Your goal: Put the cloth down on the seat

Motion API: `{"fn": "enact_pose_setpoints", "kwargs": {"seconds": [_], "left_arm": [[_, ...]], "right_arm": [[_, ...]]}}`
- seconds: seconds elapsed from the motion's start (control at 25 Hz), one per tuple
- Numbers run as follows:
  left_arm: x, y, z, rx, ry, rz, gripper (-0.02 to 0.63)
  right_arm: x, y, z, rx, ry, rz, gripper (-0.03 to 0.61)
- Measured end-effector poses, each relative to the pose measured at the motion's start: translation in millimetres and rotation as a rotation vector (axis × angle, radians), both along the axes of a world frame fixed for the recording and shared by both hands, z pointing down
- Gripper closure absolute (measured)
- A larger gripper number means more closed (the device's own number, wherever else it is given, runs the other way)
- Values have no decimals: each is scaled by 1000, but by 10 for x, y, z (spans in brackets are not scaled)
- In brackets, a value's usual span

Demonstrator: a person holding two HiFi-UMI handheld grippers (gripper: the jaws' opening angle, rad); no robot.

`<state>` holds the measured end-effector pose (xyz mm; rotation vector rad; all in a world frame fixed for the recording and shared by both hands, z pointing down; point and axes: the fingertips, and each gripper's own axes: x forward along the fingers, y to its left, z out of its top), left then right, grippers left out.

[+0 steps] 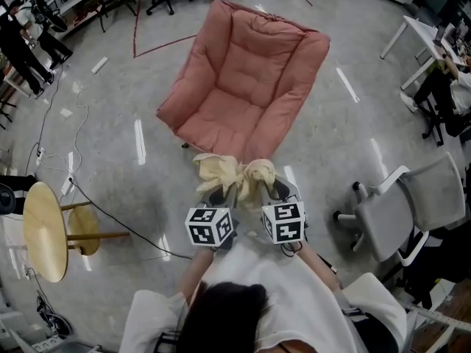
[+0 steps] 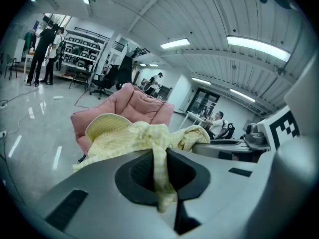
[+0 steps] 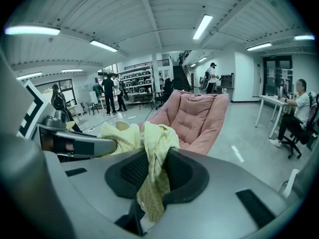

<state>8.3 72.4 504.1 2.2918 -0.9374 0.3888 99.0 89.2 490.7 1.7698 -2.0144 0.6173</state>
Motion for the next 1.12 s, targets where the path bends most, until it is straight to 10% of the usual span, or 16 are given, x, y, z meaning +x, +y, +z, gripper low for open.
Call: {"fn": "enact_pose_setpoints", "kwargs": {"seconds": [1.12], "left_arm": [[-265,-1733,93,-29,-18,160,565]], "right_arm": [[-318,-1657,103,-60,17,136,481]]}}
